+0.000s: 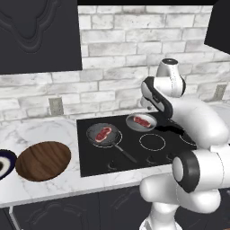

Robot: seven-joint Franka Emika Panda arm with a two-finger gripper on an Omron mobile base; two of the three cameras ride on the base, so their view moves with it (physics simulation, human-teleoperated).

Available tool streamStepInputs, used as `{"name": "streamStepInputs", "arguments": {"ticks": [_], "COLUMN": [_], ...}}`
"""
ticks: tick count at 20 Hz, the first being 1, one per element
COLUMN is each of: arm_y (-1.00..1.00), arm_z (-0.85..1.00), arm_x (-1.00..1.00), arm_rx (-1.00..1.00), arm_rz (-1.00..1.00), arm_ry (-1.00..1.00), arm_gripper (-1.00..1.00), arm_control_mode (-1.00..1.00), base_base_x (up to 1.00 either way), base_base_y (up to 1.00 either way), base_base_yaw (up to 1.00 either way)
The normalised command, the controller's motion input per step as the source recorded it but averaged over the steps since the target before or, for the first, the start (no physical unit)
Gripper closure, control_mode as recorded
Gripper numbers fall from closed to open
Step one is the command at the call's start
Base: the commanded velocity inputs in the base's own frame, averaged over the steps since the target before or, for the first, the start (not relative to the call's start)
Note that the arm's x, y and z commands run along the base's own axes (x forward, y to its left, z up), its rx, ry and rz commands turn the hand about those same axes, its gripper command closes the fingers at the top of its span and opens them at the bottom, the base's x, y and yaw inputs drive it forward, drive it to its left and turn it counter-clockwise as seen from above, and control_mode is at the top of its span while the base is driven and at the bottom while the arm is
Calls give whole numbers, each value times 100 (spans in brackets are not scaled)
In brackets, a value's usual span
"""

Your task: Place one of the steaks on the plate and the other in the bowl. Then place the bowl in the fridge.

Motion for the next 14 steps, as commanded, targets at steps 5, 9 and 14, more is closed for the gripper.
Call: {"name": "streamStepInputs", "arguments": {"ticks": [5,9,14], "arm_y": [-11,-8,-8], "arm_z": [-37,-37,-43], "arm_x": [56,45,49], "arm_rx": [-5,0,0], "arm_rz": [0,3,4], "arm_ry": [0,1,0], "arm_gripper": [-100,-100,-100], "arm_control_mode": [-100,-100,-100], "base_base_x": [0,0,0], "base_base_y": [0,0,0], "base_base_yaw": [0,0,0]}}
